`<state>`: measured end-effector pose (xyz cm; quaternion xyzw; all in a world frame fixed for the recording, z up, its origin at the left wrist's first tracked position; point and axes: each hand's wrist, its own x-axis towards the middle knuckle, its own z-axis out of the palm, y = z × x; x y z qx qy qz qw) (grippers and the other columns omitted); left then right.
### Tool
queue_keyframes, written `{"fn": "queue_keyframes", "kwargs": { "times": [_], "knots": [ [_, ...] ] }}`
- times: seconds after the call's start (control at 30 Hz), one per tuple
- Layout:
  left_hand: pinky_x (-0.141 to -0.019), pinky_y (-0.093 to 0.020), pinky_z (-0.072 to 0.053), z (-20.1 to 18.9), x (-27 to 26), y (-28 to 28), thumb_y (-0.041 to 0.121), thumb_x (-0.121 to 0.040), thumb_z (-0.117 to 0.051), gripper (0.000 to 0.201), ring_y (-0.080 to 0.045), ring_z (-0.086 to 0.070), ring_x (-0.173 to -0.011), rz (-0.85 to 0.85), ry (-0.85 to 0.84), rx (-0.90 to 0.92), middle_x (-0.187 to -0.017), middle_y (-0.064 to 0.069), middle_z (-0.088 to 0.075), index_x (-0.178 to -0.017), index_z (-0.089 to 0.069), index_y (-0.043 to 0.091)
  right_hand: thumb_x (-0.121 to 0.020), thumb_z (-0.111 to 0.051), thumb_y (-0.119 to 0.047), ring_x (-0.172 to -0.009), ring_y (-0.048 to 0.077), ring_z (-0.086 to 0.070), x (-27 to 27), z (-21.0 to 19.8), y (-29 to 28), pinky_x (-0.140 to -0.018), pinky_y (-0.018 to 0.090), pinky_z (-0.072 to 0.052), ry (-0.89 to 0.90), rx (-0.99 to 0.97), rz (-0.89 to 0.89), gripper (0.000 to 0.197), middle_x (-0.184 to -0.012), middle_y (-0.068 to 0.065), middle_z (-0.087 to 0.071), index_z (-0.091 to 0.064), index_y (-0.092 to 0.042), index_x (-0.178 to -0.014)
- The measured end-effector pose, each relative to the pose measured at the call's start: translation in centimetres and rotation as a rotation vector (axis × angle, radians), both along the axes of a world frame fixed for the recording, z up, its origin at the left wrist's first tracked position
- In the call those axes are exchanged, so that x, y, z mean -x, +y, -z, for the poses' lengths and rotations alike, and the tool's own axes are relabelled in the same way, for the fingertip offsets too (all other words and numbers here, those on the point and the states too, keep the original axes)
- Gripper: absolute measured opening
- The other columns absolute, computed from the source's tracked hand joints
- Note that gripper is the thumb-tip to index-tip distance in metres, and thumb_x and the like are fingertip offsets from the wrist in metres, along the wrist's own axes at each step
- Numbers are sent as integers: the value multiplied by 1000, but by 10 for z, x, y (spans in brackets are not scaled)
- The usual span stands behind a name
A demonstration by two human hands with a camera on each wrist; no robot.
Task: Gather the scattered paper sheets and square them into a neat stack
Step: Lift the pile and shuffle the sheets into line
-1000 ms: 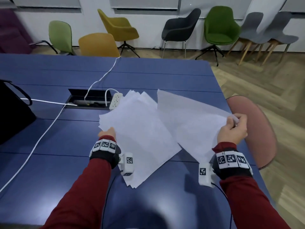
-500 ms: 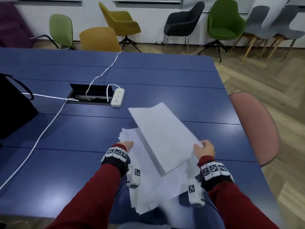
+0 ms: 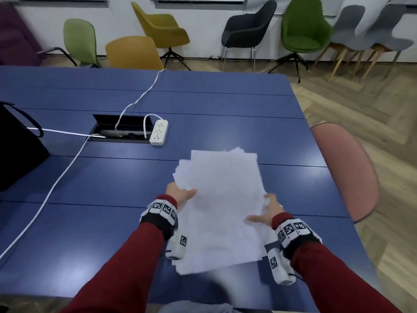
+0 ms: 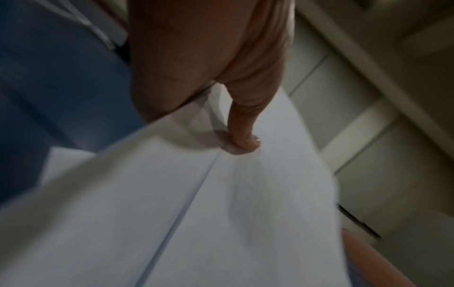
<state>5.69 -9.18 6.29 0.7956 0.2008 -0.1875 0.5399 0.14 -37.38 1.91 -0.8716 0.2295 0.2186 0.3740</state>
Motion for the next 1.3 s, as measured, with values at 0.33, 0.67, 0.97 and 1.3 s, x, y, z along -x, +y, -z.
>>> {"fn": "queue_keyframes", "kwargs": {
  "times": [0.33,0.67,0.97,1.3],
  "knots": [
    [-58,-13,-54,-95,-33,-16,-2,-78,-70,20,6,-66,-56,-25,-409,350,-66,13,-72,-83,-65,16,-69,-81,-7,-78,-2,-68,-39,-88,-5,-76,13,-56,-559,-411,139,31,-99,2,-70,-63,-24,-87],
    [-82,-29,-55,-106,-28,-18,0,-67,-81,33,4,-69,-75,-26,-478,359,-89,4,-69,-92,-63,13,-72,-76,0,-68,-16,-63,-39,-134,9,-63,3,-48,-851,-578,223,34,-86,-15,-70,-65,-10,-103],
    [-89,-38,-51,-53,-21,-2,-15,-68,-74,40,1,-69,-69,107,-286,279,-78,10,-72,-83,-64,21,-73,-77,-2,-64,8,-66,-25,-68,7,-68,23,-51,-625,-504,360,12,-73,-2,-70,-67,-8,-77],
    [-94,-38,-52,-69,-29,3,-3,-68,-79,43,-25,-66,-100,276,-407,245,-110,-18,-70,-109,-67,0,-67,-78,6,-83,-1,-67,-23,-73,-14,-81,19,-55,-621,-599,128,43,-96,-7,-71,-65,-26,-93]
  ]
}}
